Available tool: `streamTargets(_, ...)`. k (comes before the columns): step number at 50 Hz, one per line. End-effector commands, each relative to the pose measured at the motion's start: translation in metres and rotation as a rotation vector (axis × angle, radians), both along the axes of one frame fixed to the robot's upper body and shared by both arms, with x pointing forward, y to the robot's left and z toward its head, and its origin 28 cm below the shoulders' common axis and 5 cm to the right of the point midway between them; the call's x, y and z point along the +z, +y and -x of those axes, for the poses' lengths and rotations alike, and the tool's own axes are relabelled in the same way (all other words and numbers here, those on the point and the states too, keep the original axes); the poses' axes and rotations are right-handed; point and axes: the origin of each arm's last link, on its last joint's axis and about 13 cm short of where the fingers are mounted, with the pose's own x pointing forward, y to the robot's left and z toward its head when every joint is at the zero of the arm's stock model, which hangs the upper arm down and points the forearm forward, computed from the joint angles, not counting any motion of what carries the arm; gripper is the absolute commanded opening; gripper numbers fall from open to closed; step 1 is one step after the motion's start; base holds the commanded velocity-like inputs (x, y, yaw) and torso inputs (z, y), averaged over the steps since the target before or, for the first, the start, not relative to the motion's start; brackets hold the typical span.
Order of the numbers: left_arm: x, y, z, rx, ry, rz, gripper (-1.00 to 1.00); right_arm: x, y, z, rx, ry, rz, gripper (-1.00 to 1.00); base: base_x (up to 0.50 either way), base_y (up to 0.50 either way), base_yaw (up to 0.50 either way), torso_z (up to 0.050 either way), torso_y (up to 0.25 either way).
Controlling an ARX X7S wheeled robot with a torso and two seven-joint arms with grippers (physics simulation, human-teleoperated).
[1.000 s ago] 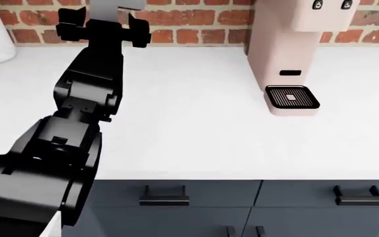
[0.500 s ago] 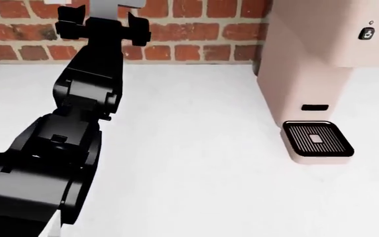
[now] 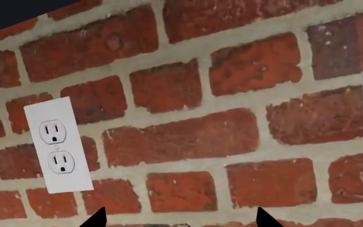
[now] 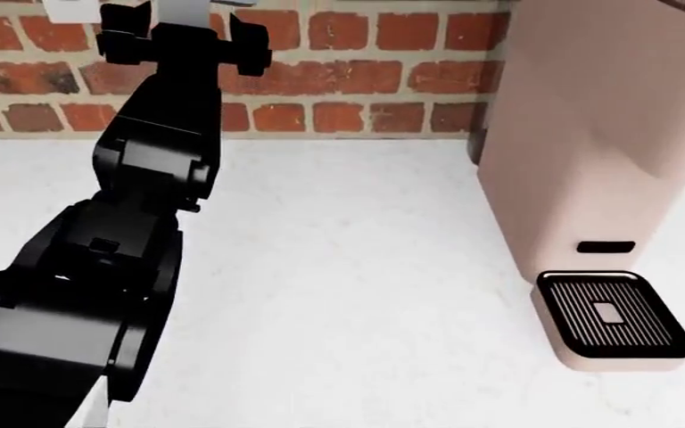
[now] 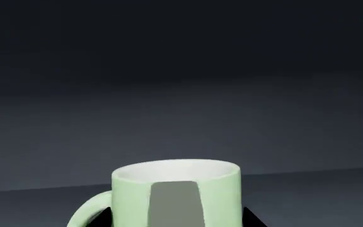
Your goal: Pick the mug from the cabinet, place it under the coffee machine dispenser, and press the start button.
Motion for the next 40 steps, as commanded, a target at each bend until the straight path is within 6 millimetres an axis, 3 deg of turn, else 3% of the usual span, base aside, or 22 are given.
streamTargets(1,0.003,-0.001,0.000,0.002,-0.013,0.006,1.00,-0.015,0.001,-0.011,0.059,0.018,-0.042,-1.00,0.00,0.00,0.00,0.000,0.000)
streamTargets(13,0.000,-0.001,0.000,0.005,-0.009,0.002,1.00,0.012,0.007,0.026,-0.017,-0.402,0.175,-1.00,0.00,0.00,0.00,0.000,0.000)
streamTargets(19,-0.001,-0.001,0.000,0.007,-0.009,0.001,1.00,0.011,0.009,0.027,-0.006,-0.407,0.200,-1.00,-0.05,0.00,0.00,0.000,0.000)
streamTargets(40,0.000,-0.003,0.000,0.003,-0.006,0.002,1.00,0.010,0.008,0.028,-0.002,-0.410,0.206,-1.00,-0.50,0.00,0.00,0.000,0.000)
